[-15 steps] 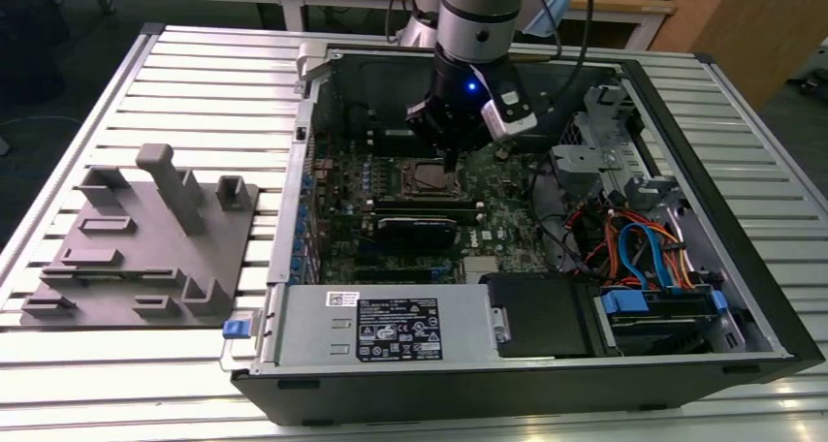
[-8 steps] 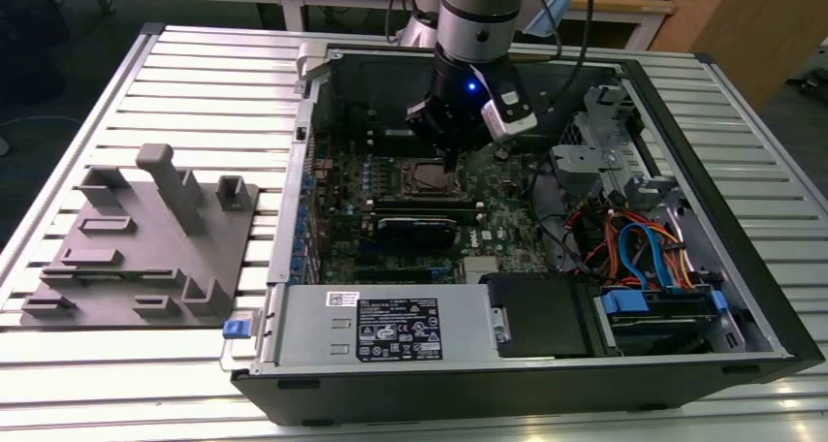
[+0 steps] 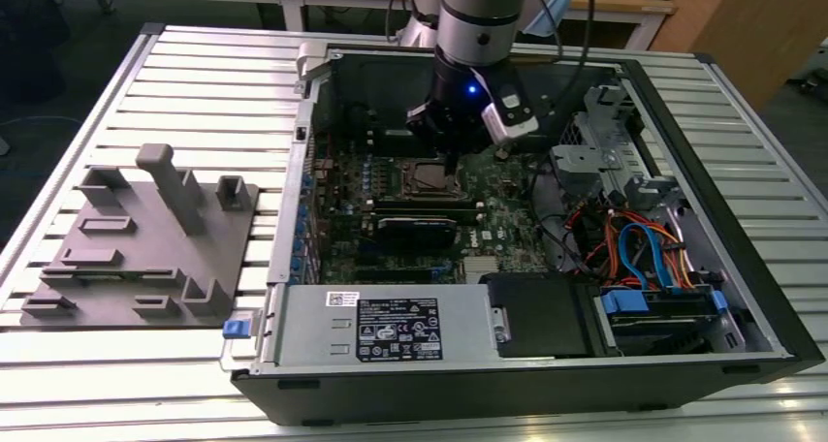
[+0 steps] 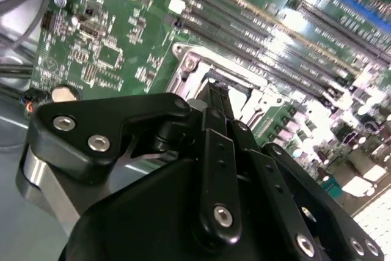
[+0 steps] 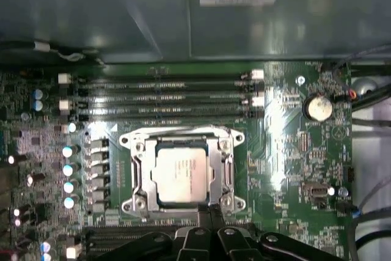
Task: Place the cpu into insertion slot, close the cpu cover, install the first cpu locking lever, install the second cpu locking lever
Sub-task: 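Install the second cpu locking lever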
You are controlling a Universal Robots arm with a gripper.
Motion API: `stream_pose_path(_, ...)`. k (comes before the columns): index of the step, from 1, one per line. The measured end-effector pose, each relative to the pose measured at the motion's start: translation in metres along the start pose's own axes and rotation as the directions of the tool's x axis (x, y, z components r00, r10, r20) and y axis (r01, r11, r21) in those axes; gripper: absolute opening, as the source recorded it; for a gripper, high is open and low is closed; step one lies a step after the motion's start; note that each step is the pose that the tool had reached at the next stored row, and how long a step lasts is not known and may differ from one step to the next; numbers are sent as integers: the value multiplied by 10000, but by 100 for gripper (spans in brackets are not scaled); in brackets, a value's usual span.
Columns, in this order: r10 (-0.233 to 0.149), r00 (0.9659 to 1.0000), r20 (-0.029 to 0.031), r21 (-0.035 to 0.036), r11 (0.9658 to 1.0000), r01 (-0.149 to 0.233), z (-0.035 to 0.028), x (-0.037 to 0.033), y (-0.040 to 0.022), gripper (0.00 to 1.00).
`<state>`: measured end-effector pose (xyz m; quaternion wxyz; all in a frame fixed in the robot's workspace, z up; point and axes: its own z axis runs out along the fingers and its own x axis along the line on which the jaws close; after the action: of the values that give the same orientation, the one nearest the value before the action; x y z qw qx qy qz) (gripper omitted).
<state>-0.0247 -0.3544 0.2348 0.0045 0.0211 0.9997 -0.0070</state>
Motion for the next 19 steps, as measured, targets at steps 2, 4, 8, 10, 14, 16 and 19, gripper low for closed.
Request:
stream_pose_path(2,0,10000,0,0,10000,0,1,-2,-40,11)
stream_pose_path(4,1,10000,-2,0,10000,-1,1,-3,-75,11)
stream_pose_path(8,-27,10000,-11,1,10000,27,1,14,-122,11)
stream_pose_path(10,-69,10000,-11,-1,10000,69,2,41,-135,11)
stream_pose_path(14,-108,9999,-10,-2,9999,108,1,110,-146,11)
stream_pose_path(16,-110,9999,-12,-27,9999,110,3,131,-163,11)
stream_pose_path(19,-110,9999,-21,-84,9999,109,6,137,-210,11)
